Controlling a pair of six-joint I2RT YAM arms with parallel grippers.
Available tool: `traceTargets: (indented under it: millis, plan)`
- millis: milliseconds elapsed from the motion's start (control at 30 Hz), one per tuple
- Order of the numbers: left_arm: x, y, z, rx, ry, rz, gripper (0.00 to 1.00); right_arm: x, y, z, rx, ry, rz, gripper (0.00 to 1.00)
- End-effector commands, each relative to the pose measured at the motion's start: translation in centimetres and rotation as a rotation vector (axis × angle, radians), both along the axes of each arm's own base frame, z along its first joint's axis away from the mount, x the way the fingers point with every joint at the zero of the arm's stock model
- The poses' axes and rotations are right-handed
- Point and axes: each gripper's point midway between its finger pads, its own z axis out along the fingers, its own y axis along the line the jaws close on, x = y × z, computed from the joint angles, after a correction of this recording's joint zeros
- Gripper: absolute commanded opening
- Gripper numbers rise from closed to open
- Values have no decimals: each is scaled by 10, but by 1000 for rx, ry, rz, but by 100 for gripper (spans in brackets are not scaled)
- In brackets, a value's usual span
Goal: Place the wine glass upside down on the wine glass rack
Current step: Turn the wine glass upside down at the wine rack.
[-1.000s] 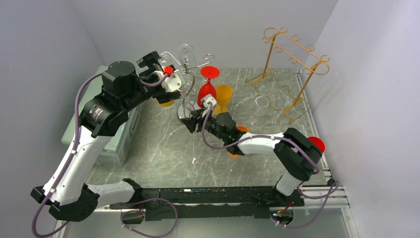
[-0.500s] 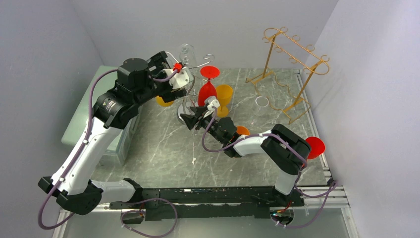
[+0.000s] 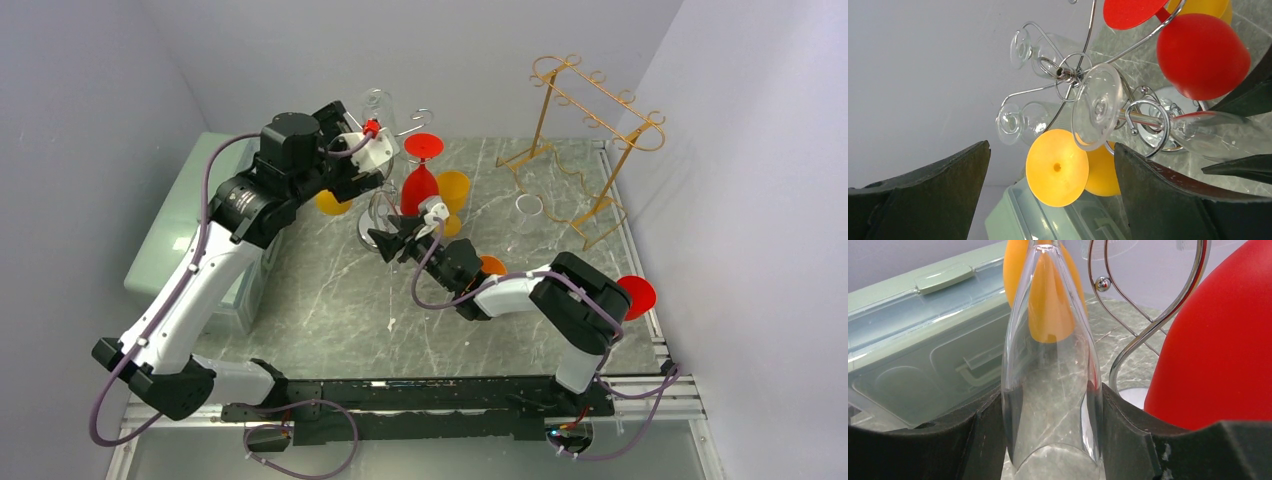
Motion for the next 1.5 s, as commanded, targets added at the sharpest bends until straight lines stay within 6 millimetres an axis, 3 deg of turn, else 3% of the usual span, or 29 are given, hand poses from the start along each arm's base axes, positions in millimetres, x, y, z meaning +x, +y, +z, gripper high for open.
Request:
traceTargets:
  millis: [0,167,267,367,400,633,867,1133,1267,1467]
  plan:
    - [9,9,25,-84,-65,80,100,-6,-7,2,18,-37,12,28]
    - [1,8,51,-247,-13,49,99,-9,-8,-6,-24,-29,22,34]
    - [3,13,56,-271,2,67,99,-8,-8,-7,-31,-26,21,39]
    - [14,19,40,-216,-4,102,100,-8,-6,-11,-39,-17,26,47]
    - [24,24,25,-179,12,120,99,-8,-3,-17,-47,-5,36,50]
    - [39,21,-8,-168,89,105,100,-7,-1,-25,-56,10,41,51]
    - [39,17,-4,-199,100,83,99,-6,-5,-24,-38,-7,24,51]
    - [28,5,-16,-210,159,14,99,1,3,-25,-46,8,31,70]
    - [24,2,-26,-207,192,-11,99,5,6,-25,-70,9,32,75]
    - [23,1,-25,-201,193,-18,99,14,5,-15,-94,-20,16,77]
